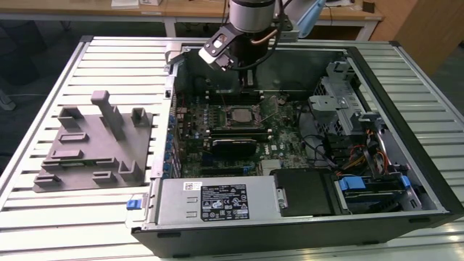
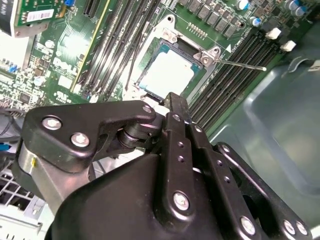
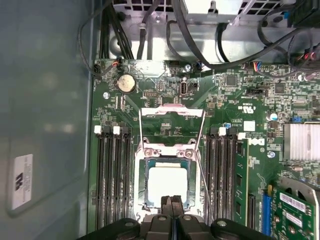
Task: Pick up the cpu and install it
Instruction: 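Close the cpu cover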
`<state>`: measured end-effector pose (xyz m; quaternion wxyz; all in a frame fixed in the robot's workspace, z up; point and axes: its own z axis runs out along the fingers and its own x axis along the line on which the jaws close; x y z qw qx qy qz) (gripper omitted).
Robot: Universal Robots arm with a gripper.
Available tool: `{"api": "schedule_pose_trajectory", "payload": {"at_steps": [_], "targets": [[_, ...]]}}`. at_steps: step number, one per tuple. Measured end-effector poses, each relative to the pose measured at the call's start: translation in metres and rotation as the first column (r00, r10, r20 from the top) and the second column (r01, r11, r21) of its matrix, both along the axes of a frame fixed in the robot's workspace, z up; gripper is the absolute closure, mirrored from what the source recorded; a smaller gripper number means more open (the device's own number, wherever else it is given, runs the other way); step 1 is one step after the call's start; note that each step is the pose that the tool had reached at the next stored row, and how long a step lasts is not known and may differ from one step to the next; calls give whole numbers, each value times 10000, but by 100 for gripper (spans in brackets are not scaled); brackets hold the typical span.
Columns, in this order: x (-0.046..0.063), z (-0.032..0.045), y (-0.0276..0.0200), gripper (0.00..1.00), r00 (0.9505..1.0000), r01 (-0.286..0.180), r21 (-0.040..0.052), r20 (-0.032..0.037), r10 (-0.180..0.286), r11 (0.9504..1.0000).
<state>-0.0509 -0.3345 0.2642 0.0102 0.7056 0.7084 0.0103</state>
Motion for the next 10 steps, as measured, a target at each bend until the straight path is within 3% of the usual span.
{"api": "schedule_pose_trajectory", "payload": {"at_steps": [6,10], "targets": [[0,169,-2,89,10000,-1,0,-1,1,10000],[0,189,-64,89,10000,0,88,0,0,10000]]}}
